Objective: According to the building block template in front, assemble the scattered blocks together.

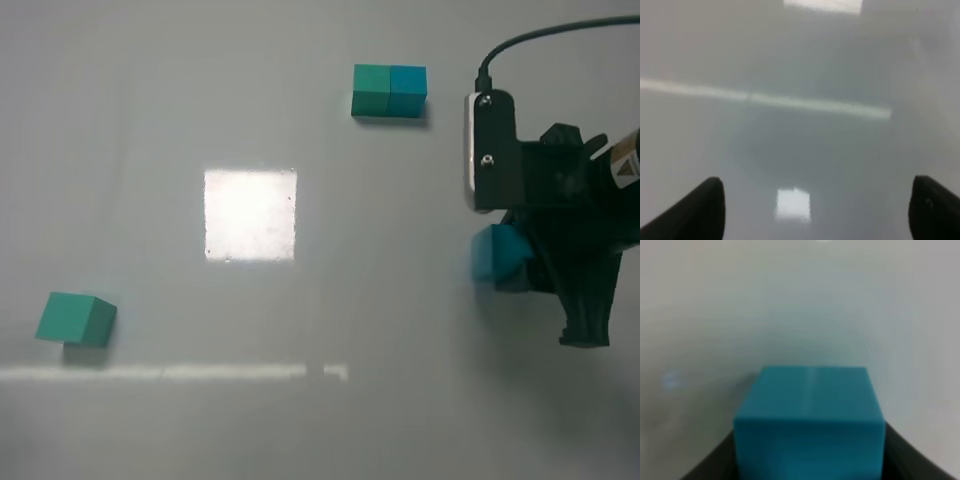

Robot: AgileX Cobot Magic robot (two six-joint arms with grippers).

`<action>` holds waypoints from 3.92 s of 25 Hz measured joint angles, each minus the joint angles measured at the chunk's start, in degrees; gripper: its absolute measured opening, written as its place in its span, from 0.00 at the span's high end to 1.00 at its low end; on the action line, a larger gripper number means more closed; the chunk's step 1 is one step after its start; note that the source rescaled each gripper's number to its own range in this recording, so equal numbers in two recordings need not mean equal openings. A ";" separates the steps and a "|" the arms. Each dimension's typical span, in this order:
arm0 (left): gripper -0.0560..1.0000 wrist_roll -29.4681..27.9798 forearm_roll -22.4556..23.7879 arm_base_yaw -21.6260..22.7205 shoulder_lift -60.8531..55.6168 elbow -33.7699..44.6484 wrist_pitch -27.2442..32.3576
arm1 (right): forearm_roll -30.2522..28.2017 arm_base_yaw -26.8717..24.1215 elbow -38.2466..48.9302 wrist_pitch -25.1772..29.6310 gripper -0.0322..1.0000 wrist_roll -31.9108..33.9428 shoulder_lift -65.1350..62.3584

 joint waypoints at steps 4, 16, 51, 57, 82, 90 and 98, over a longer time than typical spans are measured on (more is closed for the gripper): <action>0.14 0.00 0.00 0.00 0.00 0.00 0.00 | -1.05 4.34 -8.10 4.18 0.97 2.65 4.29; 0.14 0.00 0.00 0.00 0.00 0.00 0.00 | -5.90 12.16 -16.15 9.84 0.97 9.74 21.14; 0.14 -0.01 -0.26 0.00 0.00 0.00 0.00 | -0.92 -5.76 -7.99 13.21 0.00 33.70 -10.19; 0.14 -0.01 -0.26 0.00 0.00 0.00 0.00 | -0.92 -21.33 -3.24 13.04 0.00 43.62 -14.32; 0.14 0.18 -0.26 0.00 0.00 0.00 0.00 | 21.97 -34.74 32.04 5.29 0.03 39.11 -59.26; 0.14 10.46 -0.26 0.00 4.77 -5.34 3.05 | 22.69 -34.74 36.34 4.20 0.03 38.65 -68.88; 0.14 25.44 -0.26 0.00 25.66 -19.90 8.07 | 22.85 -34.74 36.35 3.88 0.03 38.81 -68.89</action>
